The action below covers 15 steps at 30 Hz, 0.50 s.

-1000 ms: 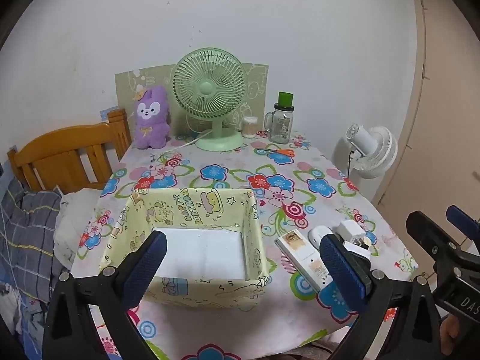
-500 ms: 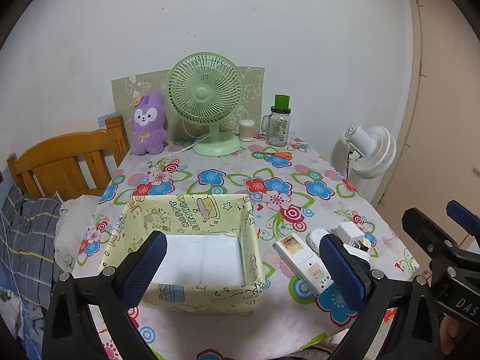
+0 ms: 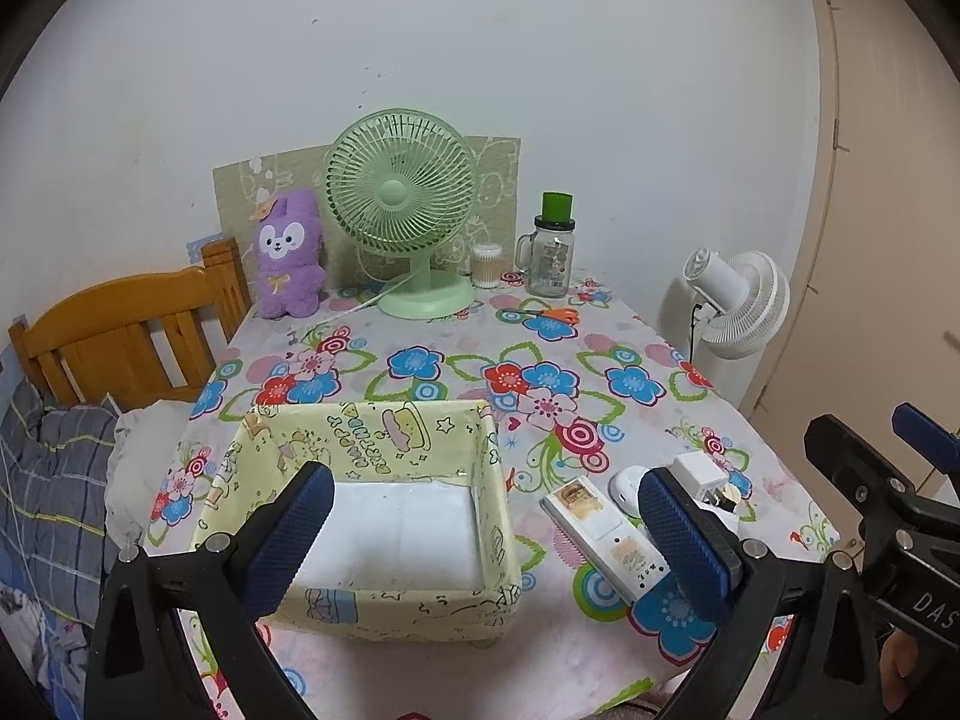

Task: Organize rigid objects

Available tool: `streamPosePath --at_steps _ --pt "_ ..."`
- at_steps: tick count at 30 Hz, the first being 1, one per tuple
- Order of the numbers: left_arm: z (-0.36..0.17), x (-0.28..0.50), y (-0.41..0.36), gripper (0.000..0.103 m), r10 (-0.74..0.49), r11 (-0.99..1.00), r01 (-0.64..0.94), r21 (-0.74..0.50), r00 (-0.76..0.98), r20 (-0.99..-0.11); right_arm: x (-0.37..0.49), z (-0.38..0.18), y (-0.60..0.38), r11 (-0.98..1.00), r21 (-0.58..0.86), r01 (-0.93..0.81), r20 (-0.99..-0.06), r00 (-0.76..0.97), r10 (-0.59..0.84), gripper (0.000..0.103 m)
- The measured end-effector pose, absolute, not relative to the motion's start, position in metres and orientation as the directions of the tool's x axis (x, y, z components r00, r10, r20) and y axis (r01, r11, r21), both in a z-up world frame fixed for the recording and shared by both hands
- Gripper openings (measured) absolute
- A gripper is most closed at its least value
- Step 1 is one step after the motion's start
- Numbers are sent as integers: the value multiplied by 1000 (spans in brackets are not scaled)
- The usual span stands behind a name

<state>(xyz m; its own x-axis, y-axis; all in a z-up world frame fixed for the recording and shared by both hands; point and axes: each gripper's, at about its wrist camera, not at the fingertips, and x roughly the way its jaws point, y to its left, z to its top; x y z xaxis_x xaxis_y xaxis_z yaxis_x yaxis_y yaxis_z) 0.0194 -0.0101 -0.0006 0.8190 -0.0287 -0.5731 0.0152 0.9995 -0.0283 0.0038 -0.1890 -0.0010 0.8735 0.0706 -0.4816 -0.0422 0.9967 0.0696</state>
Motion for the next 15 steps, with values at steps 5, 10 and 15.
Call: streamPosePath --at_steps 5,10,15 --pt "0 22 -15 102 -27 1000 20 -18 824 -566 7 2 -191 997 66 -32 -473 879 59 103" --pt "1 23 -18 102 -25 1000 26 -6 826 -563 8 4 -191 997 68 -27 -460 886 55 103" --pt "1 22 -19 102 -26 1000 31 -1 827 -562 9 3 -190 997 68 -33 -463 884 61 103"
